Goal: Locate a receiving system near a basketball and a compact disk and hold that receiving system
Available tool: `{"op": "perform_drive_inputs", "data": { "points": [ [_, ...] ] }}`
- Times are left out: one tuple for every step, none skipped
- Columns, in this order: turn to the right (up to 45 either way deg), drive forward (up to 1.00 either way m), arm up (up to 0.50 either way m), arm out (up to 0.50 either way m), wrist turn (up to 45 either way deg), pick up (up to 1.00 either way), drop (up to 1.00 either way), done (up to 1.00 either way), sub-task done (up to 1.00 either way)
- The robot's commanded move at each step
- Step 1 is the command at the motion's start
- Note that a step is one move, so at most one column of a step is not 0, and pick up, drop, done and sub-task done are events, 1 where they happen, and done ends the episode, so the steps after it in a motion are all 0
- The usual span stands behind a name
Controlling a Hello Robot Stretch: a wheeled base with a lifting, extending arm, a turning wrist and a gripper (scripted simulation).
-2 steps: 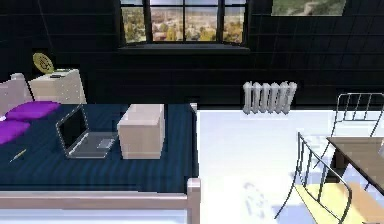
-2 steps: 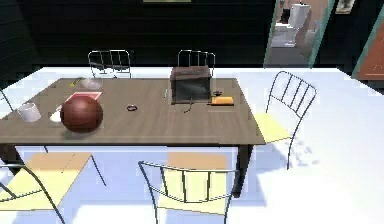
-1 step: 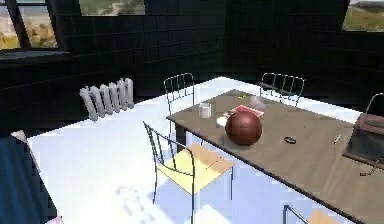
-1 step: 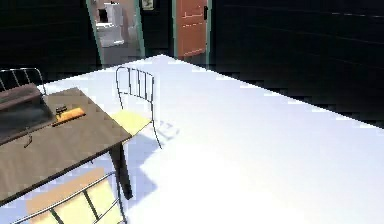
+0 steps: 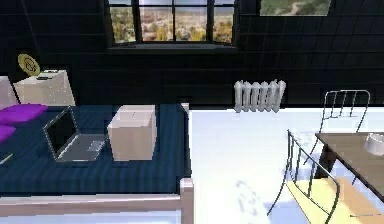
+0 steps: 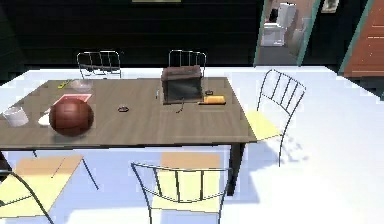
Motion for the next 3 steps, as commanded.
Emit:
{"op": "perform_drive_inputs", "data": {
  "points": [
    [0.0,0.15,0.00,0.00,0.0,0.00,0.00,0.00,0.00],
    [45.0,0.00,0.00,0.00,0.0,0.00,0.00,0.00,0.00],
    [-36.0,0.00,0.00,0.00,0.0,0.00,0.00,0.00,0.00]
  ]
}}
